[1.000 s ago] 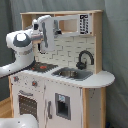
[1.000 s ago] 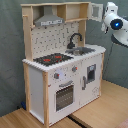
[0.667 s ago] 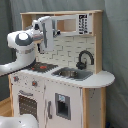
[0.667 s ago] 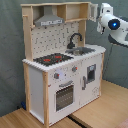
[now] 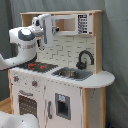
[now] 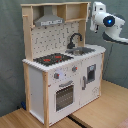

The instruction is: Play with the kitchen

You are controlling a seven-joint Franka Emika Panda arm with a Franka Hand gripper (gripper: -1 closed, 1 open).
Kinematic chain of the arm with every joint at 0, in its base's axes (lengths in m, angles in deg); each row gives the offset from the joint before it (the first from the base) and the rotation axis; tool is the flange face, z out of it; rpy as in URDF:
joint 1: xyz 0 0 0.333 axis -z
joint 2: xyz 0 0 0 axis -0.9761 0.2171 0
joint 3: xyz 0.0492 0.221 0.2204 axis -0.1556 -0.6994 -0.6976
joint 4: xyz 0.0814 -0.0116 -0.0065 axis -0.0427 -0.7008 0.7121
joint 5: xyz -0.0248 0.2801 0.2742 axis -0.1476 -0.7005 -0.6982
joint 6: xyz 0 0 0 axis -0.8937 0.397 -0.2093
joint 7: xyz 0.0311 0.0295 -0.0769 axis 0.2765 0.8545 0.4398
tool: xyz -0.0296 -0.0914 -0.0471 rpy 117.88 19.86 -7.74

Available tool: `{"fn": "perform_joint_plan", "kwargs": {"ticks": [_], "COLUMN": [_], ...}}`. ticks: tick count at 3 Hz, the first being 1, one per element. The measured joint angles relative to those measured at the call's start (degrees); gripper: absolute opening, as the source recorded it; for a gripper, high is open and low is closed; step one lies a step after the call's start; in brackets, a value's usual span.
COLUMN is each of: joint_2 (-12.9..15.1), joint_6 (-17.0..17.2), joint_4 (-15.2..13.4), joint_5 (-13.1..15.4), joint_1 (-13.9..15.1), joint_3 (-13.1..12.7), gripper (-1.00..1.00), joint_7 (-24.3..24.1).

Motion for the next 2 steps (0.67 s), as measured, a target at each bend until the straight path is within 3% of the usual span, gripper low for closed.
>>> {"fn": "perform_joint_plan", "kwargs": {"ticks": [2], "joint_2": [4.81], "joint_6": [-2.57], "joint_4": [6.33], "joint_5": [0.00], "joint_1": [6.44], "joint_3": [-6.97], "gripper": [-1.00], "joint_7": [0.39]}}
